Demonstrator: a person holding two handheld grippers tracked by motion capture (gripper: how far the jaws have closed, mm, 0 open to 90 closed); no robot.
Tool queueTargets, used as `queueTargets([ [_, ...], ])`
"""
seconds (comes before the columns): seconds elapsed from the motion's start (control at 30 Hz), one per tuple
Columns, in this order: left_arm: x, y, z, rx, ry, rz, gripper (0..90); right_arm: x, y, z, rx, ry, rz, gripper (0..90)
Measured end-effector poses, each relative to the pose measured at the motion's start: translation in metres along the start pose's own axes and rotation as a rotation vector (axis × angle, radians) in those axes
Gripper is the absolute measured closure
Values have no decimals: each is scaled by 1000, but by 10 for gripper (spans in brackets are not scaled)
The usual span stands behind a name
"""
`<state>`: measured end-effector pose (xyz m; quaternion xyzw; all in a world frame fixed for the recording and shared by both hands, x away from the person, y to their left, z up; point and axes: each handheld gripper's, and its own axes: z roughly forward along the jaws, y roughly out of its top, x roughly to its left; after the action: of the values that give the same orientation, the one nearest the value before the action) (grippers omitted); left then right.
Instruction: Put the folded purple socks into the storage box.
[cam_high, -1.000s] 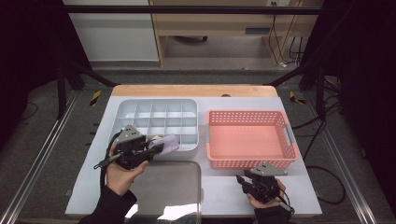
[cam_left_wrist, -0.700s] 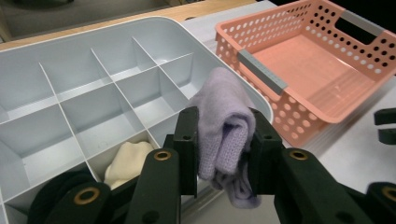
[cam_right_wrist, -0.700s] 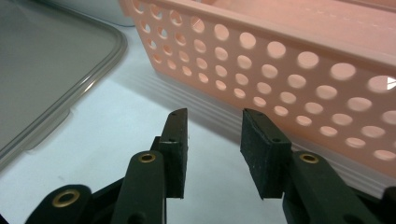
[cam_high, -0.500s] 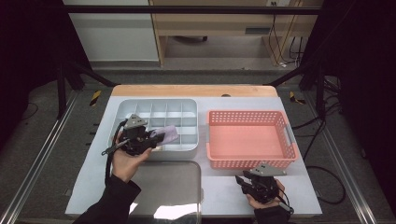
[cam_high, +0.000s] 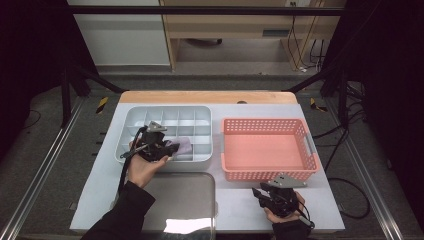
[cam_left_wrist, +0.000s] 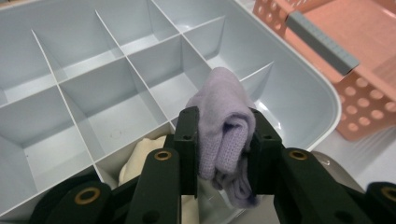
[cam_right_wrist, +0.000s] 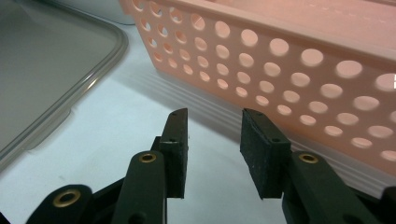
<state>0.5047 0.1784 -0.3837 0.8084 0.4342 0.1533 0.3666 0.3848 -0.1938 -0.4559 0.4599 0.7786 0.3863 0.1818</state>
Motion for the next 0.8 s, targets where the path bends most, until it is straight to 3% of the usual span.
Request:
queueTargets([
  [0.23,-3,-2,9,46,-12,21,690,0,0,1,6,1,1,627],
  [0.47,-12,0,21,84,5,40,690,0,0,3,14,5,1,627],
  [0.8,-14,-2,33,105,7,35,690,1,-1,6,29,12,2,626],
])
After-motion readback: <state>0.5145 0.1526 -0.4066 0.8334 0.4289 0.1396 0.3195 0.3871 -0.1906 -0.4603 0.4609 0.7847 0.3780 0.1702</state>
